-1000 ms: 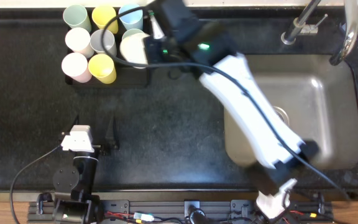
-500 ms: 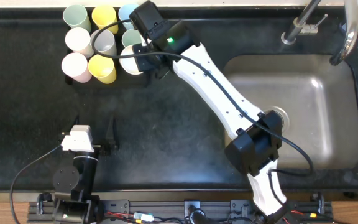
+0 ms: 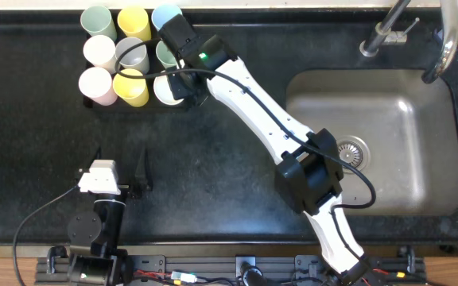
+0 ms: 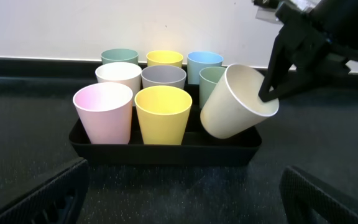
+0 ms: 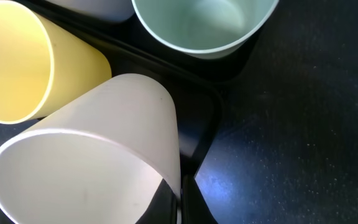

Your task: Store Cups

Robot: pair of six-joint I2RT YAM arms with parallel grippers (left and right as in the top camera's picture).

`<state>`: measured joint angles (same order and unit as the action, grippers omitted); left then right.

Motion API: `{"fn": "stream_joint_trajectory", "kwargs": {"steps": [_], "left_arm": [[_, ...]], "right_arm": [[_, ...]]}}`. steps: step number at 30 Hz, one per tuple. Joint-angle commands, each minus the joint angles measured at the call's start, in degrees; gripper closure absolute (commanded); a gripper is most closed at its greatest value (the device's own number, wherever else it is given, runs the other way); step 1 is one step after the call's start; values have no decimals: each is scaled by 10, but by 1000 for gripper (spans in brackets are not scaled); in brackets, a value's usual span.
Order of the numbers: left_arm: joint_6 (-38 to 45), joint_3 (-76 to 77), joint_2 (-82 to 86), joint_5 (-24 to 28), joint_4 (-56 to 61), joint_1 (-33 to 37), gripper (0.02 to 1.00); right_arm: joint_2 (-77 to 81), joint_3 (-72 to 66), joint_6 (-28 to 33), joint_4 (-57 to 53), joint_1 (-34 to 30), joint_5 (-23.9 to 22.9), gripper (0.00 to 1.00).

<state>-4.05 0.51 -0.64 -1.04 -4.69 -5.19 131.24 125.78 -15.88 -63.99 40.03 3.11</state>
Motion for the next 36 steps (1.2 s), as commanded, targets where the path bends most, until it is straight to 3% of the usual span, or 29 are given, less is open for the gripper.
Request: {"fn": "stream_joint_trajectory", "kwargs": {"steps": [1, 14, 20, 29, 36], "left_arm": [[11, -1, 5, 6, -2, 3, 20], [10, -1, 5, 6, -1, 3, 18], [10, -1, 5, 6, -2, 3, 20], [11, -1, 5, 6, -2, 3, 18], [10, -1, 5, 6, -2, 3, 18]], "right_arm": [[16, 11, -9, 7, 7, -2, 958], [22, 11, -9, 1, 7, -17, 958], [22, 11, -9, -5, 7, -17, 855], [-36, 14, -7, -7, -3, -17, 529], [-208, 14, 53, -30, -58, -17, 268]]}}
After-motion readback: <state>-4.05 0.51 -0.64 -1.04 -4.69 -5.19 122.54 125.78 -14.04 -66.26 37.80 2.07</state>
